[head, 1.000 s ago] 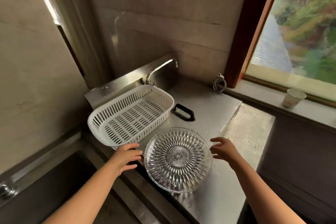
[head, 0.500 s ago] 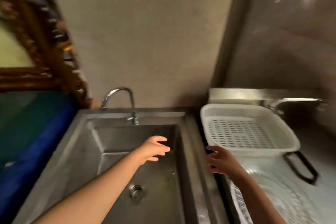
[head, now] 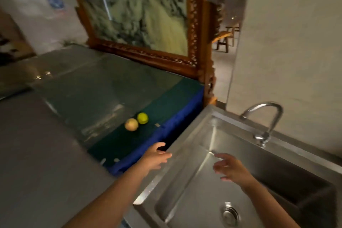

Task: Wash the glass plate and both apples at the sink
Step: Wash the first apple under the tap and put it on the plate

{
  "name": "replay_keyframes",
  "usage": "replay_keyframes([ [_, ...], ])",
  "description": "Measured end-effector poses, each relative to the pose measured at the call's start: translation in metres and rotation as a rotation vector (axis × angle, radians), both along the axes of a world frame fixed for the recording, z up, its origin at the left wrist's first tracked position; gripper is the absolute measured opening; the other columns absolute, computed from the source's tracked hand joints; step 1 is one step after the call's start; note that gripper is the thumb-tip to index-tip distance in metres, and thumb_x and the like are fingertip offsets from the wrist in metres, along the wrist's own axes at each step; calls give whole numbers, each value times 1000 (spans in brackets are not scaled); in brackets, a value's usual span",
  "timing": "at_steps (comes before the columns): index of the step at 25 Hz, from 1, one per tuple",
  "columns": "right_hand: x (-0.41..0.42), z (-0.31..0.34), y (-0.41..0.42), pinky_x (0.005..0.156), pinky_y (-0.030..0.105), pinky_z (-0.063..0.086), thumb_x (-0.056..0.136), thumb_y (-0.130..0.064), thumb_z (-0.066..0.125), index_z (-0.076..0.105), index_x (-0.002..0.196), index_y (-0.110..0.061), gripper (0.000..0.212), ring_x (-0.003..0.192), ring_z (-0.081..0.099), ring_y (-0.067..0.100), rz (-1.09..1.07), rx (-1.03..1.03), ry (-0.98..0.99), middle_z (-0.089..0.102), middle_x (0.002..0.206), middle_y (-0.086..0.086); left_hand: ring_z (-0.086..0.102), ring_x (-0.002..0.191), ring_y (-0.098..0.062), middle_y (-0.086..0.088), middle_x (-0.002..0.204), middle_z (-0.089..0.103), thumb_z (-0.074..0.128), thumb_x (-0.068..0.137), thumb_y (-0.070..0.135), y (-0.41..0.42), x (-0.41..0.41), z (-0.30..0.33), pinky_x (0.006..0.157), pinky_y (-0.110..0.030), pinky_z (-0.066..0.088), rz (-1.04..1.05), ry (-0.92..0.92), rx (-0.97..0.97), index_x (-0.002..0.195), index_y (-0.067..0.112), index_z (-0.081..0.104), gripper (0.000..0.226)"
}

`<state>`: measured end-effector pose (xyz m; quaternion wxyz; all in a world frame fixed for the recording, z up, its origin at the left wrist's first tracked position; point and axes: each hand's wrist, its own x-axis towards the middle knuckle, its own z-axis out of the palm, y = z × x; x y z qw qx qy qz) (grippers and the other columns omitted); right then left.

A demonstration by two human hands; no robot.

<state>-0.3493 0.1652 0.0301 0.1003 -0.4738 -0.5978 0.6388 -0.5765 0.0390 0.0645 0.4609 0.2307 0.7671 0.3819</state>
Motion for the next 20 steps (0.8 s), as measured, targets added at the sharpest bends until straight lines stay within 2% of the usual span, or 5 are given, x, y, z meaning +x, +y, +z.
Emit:
replay_keyframes([
  [3,-59,-3,-1,64,28,46,81,-6,67,55,120,-11,41,86,56,24,37,-12,-4,58,100,14,57,97,-20,-12,128,58,60,87,18,-20,-49,-5,80,-30,40,146,-22,-6,134,18,39,51],
  [8,-172,-24,-3,67,34,52,78,-11,71,58,118,-9,42,86,59,22,39,63,-19,60,98,11,64,80,-16,-16,115,59,54,89,3,-35,-141,-25,66,-30,46,319,-50,-7,137,10,36,52],
  [12,-277,-48,-7,94,44,49,76,-16,73,56,121,-6,49,105,61,30,-25,7,-14,61,114,16,48,123,-35,-18,138,48,50,90,3,-19,-227,-49,103,-46,36,412,-115,-31,138,10,36,50],
  [16,-362,-76,-2,102,46,45,76,-22,74,50,129,-8,60,112,57,23,-121,-148,14,58,125,14,53,112,-24,-8,137,49,51,92,19,21,-294,-72,93,-41,45,470,-100,-34,136,19,41,45],
  [20,-415,-100,5,101,46,46,75,-23,74,45,134,-10,67,119,54,25,-126,-199,15,54,131,12,51,112,-20,-1,140,45,50,93,28,60,-335,-98,90,-39,48,336,-71,-83,137,27,39,46],
])
